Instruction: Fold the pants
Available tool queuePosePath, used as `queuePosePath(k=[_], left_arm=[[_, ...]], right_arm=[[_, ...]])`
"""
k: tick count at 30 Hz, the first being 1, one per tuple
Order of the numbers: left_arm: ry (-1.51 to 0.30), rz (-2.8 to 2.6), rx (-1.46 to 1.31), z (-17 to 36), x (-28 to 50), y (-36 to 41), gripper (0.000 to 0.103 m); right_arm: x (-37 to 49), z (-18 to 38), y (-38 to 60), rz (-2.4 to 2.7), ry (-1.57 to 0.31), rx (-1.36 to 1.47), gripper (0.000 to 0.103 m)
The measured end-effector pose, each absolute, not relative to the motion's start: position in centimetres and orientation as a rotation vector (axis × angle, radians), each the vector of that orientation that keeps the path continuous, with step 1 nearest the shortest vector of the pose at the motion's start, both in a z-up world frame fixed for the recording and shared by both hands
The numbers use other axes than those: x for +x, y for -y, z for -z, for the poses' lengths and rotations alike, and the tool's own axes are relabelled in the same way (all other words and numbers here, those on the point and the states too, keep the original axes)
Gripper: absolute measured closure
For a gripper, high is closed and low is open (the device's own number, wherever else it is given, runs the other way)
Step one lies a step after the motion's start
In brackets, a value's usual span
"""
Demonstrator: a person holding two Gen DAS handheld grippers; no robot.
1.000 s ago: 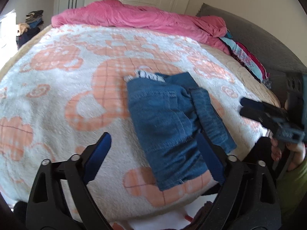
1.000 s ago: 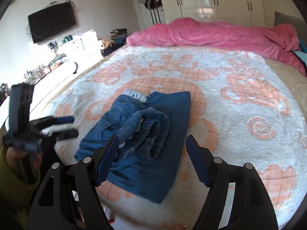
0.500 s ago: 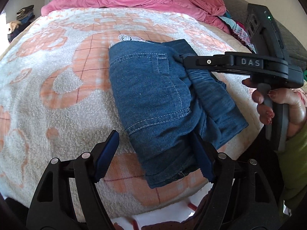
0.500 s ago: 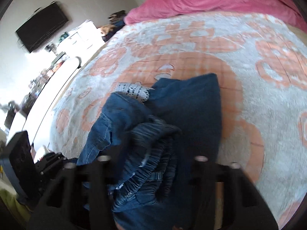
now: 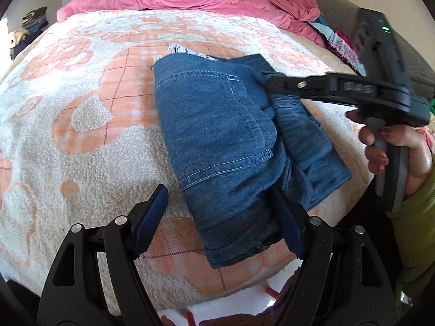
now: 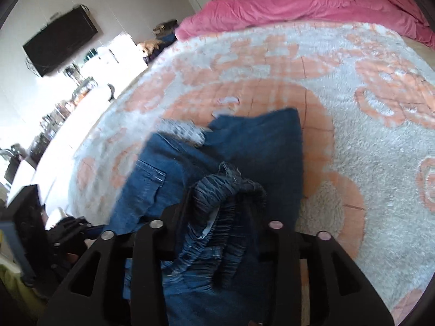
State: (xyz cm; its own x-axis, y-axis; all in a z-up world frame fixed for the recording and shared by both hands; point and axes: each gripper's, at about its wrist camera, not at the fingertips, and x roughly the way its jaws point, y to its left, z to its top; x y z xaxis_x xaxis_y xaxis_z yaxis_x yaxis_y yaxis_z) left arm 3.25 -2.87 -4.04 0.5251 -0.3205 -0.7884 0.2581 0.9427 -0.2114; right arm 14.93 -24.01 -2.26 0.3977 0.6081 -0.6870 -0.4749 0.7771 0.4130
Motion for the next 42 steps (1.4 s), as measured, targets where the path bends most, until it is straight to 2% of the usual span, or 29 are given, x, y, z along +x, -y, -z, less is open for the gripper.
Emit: queuePosePath(k=[1,2,4,16,17,19,26,28,29,30,42], left_arm=[[-0.947,0.352,-0.088,3.4,3.0,2.6,0.034],[-0.926,0.356,-0.093,2.7,2.8,2.3,0.034],[-0.891,0.361,-0.095,1.4,2.4,2.0,0.034],[-0.799,0.321,-0.103,-1.8,1.4,0.7,0.023],[-0.793,0.312,-0.108,-2.0,1.4,0.4,0.022],[-0.791,0.3,-0.117,-2.1,1.8,-0.1,0.017],[-0.793,0.26,-0.161,-2.1,2.7,-1.3,0.01],[-0.804,0.254,-0.185,-1.8,3.3,-1.6,0.01],[-0.814,0.251,-0.2,-1.5,3.8,-1.7,0.01],[-0.822,0.25,-0.209,-1.4,4.1,-1.7,0.01],[-0.939,0.284,-0.22,2.3,8.4,-0.1,0.01]], right_arm=[[14.5,1.5,24.3,-0.691,-0.916,0.165,0.06],[14.0,0.8,24.7,-0.681,-0.888,0.162,0.051],[12.9,-0.7,25.5,-0.646,-0.834,0.14,0.043],[8.8,-3.9,29.7,-0.569,-0.712,0.149,0.04],[8.7,-3.9,29.7,-0.564,-0.711,0.146,0.037],[8.3,-3.8,29.9,-0.549,-0.715,0.127,0.022],[8.3,-2.2,30.6,-0.492,-0.749,0.107,0.021],[8.4,-1.7,30.5,-0.485,-0.765,0.105,0.02],[8.4,-1.4,30.4,-0.484,-0.774,0.102,0.015],[8.4,-1.2,30.4,-0.483,-0.779,0.102,0.014],[10.8,1.8,29.2,-0.527,-0.893,0.129,0.014]])
